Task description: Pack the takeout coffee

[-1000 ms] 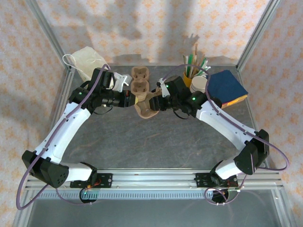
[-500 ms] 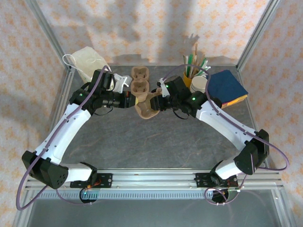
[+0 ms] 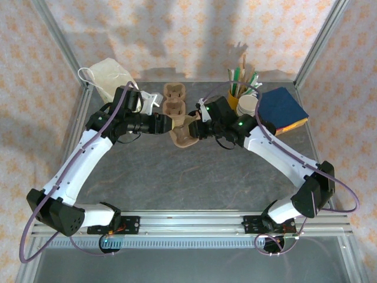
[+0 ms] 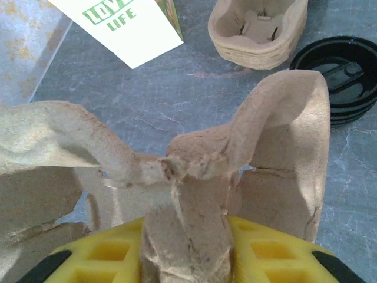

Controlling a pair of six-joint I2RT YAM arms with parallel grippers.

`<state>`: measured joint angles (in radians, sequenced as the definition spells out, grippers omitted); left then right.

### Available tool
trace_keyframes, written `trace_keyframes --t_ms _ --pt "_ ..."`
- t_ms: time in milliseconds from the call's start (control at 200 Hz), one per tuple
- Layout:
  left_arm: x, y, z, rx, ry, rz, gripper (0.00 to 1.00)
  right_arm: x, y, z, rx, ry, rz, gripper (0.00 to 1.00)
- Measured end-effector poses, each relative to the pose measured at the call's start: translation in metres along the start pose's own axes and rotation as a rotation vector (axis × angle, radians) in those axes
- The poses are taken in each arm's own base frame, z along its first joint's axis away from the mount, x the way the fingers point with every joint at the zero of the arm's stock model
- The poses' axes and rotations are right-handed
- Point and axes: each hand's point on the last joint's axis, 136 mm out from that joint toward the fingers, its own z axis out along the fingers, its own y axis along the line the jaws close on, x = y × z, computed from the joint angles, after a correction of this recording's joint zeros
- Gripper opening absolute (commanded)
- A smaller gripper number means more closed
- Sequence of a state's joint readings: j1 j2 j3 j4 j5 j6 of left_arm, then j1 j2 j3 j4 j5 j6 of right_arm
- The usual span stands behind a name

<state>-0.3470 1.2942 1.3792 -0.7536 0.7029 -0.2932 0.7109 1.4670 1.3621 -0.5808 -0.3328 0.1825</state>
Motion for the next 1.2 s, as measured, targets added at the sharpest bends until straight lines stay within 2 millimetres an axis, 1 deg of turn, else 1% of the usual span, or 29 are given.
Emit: trace_keyframes --t_ms 60,120,155,195,250,330,350,425,471,536,591,641,746,816,911,1041,1201 --pt "-0.002 0.003 -0.001 -0.021 -0.011 -0.004 0.5 0.003 -0.002 0.001 0.005 0.009 0.002 0.31" --pt "-0.009 0.007 -0.005 -0.046 -0.036 -0.012 0.53 0.005 -0.003 0.002 0.008 0.013 0.002 0.31" --pt "-0.016 0.01 -0.011 -0.062 -0.06 -0.021 0.54 0.005 -0.003 0.002 0.009 0.014 0.002 0.31" --pt "-0.029 0.016 -0.021 -0.09 -0.104 -0.035 0.55 0.005 -0.003 0.001 0.011 0.014 0.002 0.31" --pt "-0.049 0.03 -0.039 -0.14 -0.181 -0.069 0.6 0.005 -0.003 0.001 0.011 0.016 0.003 0.31" --pt "-0.079 0.061 -0.076 -0.247 -0.312 -0.143 0.61 0.007 -0.004 0.0 0.013 0.02 0.004 0.31" --pt "-0.086 0.073 -0.088 -0.286 -0.35 -0.169 0.61 0.008 -0.004 0.0 0.014 0.021 0.004 0.31" --pt "-0.103 0.108 -0.124 -0.396 -0.451 -0.267 0.6 0.011 -0.005 -0.002 0.016 0.027 0.005 0.31" --pt "-0.11 0.129 -0.14 -0.462 -0.488 -0.326 0.59 0.012 -0.005 -0.003 0.016 0.027 0.005 0.31" --pt "-0.118 0.155 -0.154 -0.541 -0.516 -0.394 0.59 0.013 -0.006 -0.005 0.017 0.03 0.005 0.31" --pt "-0.123 0.176 -0.156 -0.598 -0.515 -0.437 0.59 0.014 -0.006 -0.007 0.018 0.03 0.005 0.31" --pt "-0.126 0.194 -0.152 -0.643 -0.497 -0.474 0.59 0.014 -0.006 -0.009 0.017 0.028 0.005 0.31" --pt "-0.127 0.222 -0.14 -0.708 -0.449 -0.528 0.59 0.015 -0.005 -0.014 0.016 0.026 0.005 0.31" --pt "-0.125 0.236 -0.135 -0.75 -0.425 -0.557 0.59 0.015 -0.006 -0.016 0.02 0.025 0.005 0.31" --pt "-0.122 0.246 -0.134 -0.793 -0.41 -0.582 0.59 0.015 -0.006 -0.018 0.026 0.021 0.004 0.31" --pt "-0.116 0.252 -0.133 -0.823 -0.391 -0.594 0.58 0.015 -0.006 -0.022 0.028 0.015 0.004 0.31" --pt "-0.116 0.261 -0.127 -0.84 -0.363 -0.603 0.52 0.016 -0.007 -0.024 0.03 0.019 0.004 0.3"
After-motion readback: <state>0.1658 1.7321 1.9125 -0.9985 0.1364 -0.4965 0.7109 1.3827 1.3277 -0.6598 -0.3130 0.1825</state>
